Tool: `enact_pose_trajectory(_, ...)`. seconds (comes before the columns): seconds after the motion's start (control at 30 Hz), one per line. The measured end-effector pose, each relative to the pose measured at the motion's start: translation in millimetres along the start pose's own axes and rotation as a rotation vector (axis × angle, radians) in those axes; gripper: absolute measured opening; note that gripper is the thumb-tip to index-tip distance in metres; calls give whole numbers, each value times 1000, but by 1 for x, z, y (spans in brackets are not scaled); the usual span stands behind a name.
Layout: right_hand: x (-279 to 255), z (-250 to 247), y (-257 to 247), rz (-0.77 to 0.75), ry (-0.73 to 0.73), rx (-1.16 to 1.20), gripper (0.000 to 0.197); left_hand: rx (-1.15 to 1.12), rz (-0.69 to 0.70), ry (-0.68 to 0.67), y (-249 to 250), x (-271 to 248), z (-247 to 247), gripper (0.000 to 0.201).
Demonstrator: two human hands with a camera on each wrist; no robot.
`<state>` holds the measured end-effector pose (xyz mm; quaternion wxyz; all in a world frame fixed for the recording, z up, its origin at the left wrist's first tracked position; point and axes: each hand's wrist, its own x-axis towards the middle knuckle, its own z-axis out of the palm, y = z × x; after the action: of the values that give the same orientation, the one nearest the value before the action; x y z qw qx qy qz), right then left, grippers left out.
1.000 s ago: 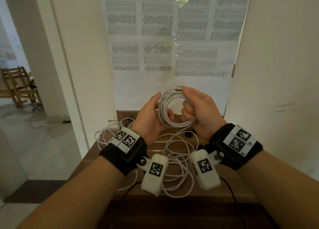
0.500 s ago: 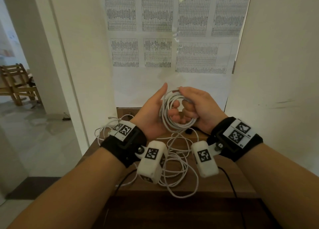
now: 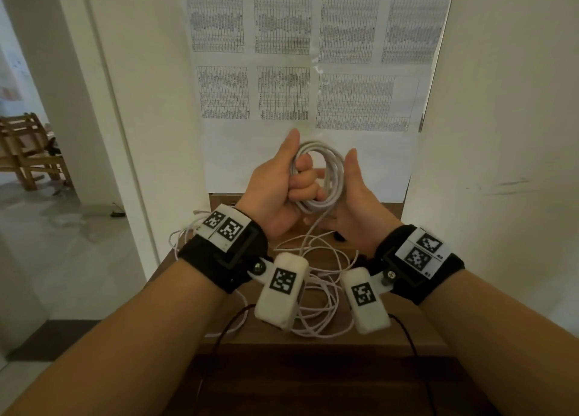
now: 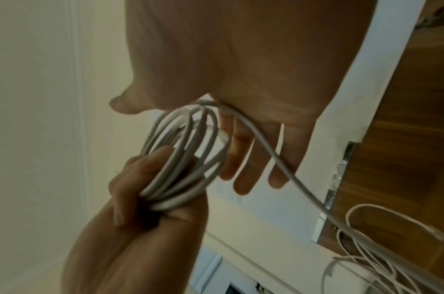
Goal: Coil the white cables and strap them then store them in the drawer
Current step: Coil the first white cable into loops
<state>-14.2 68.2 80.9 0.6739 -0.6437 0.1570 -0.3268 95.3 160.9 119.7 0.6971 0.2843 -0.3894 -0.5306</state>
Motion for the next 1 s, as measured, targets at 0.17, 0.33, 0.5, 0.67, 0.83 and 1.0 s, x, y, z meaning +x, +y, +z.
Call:
enact_pose_trajectory(0.17,-13,18,19,-17,69,-159,60,-32,201,102,17,10,-3,50)
enact_pose_trajectory(0.33,-18,25,22,-87,-68,-638,46,308,331,229,11,16,-19,46)
enact_pose_trajectory(0.5,-16,19,-8,-218,-71,-924,13,1227,429,272,-10,7,-32,58)
enact_pose_trajectory(0.67,-19,11,-23,-249,-93,-884,10,1456,409,256,-17,10,-42,53)
enact_pose_trajectory(0.83,-13,-14,-34,-332,11,-762,31,1058,174,152,-17,4,-38,53)
enact_pose_trajectory(1.0,-7,-21,-28,-280,81,-756,69,233,-210,-115,-12,-2,-31,49)
